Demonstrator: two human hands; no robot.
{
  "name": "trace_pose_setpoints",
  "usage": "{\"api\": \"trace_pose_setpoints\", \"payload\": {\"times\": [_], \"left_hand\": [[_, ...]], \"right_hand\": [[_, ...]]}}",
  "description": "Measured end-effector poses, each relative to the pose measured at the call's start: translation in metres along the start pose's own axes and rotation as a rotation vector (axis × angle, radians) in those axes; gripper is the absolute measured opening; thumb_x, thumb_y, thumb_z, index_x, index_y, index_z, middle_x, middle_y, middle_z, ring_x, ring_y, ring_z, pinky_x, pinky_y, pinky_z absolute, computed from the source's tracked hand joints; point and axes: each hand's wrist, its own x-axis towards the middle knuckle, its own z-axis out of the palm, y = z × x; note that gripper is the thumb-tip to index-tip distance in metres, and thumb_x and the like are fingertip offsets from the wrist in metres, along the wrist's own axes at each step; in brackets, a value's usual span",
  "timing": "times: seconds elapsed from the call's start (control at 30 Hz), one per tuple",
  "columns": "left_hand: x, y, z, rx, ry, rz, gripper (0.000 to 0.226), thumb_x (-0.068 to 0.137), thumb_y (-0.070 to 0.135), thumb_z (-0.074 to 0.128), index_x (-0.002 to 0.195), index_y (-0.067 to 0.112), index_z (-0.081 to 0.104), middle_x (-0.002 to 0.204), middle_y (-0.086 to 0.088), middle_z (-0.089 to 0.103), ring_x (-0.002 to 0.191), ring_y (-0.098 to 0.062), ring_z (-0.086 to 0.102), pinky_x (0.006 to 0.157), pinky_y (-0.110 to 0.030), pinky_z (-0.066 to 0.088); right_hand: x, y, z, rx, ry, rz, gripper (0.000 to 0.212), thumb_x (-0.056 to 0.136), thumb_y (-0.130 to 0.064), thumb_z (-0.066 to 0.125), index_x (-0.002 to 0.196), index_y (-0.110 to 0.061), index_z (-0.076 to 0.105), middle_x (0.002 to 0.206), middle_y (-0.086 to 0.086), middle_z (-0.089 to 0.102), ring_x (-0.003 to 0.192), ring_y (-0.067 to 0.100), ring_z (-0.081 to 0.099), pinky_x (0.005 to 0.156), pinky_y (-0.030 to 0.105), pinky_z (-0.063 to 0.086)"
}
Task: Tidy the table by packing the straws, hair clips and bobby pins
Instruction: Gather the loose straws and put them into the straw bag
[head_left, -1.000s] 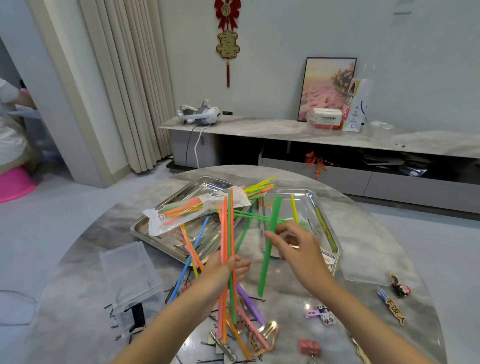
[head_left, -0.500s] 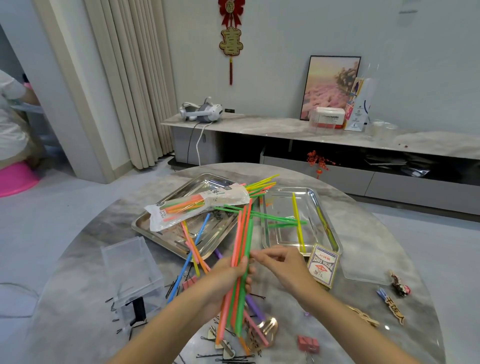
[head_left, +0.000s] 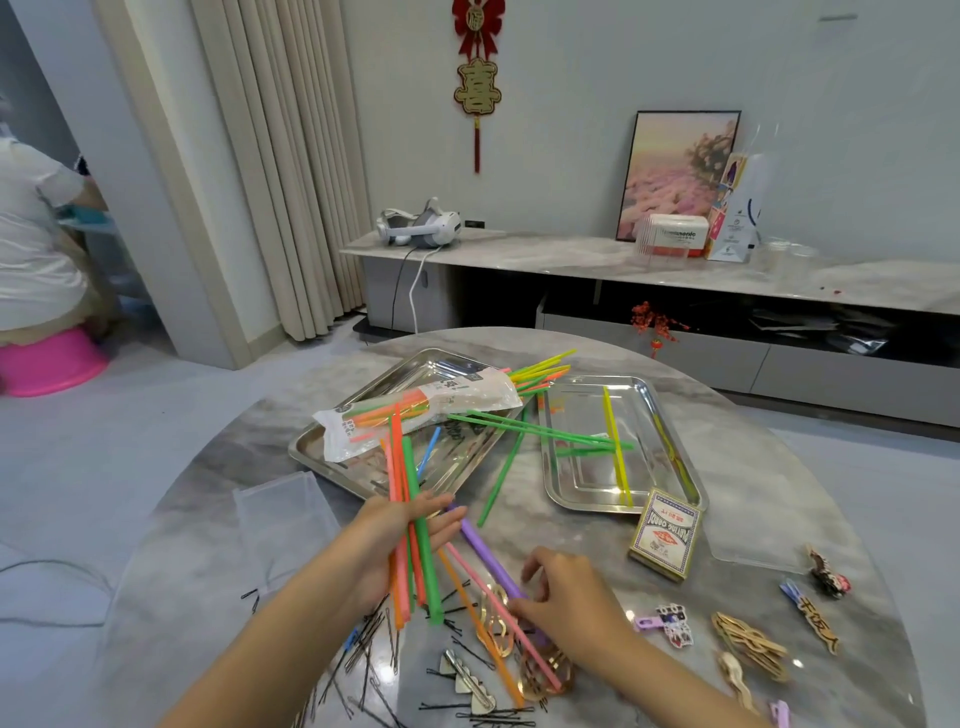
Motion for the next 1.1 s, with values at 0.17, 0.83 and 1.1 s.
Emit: {"api": "trace_pose_setpoints", "payload": {"times": [0.17, 0.83, 1.1], "left_hand": [[0.006, -0.004, -0.001, -0.022, 0.015, 0.032, 0.038, 0.097, -0.008, 0.034, 0.135, -0.009, 0.032, 0.111, -0.024, 0.061, 0.099, -0.036, 0.061, 0.064, -0.038, 0.059], [0.023, -0.041, 0.016, -0.06, -0.096, 0.05, 0.023, 0.099, 0.009, 0.04, 0.115, 0.0, 0.054, 0.11, -0.018, 0.067, 0.092, -0.024, 0.069, 0.067, -0.038, 0.059], [0.012, -0.016, -0.001, -0.083, 0.005, 0.156, 0.019, 0.098, 0.0, 0.04, 0.115, -0.006, 0.046, 0.111, -0.03, 0.058, 0.06, -0.022, 0.071, 0.051, -0.028, 0.058]], "right_hand": [[0.001, -0.005, 0.001, 0.039, 0.001, 0.069, 0.006, 0.08, -0.025, 0.067, 0.082, -0.019, 0.066, 0.082, 0.004, 0.07, 0.076, 0.022, 0.067, 0.07, 0.035, 0.055], [-0.012, -0.046, -0.043, 0.764, -0.183, -0.052, 0.016, 0.091, -0.019, 0.061, 0.076, -0.018, 0.066, 0.05, -0.019, 0.057, 0.047, -0.007, 0.049, 0.047, 0.005, 0.035], [0.0, -0.024, -0.018, 0.327, -0.037, -0.035, 0.006, 0.082, -0.02, 0.07, 0.081, -0.022, 0.064, 0.069, -0.007, 0.063, 0.06, 0.0, 0.053, 0.066, 0.019, 0.047]]}}
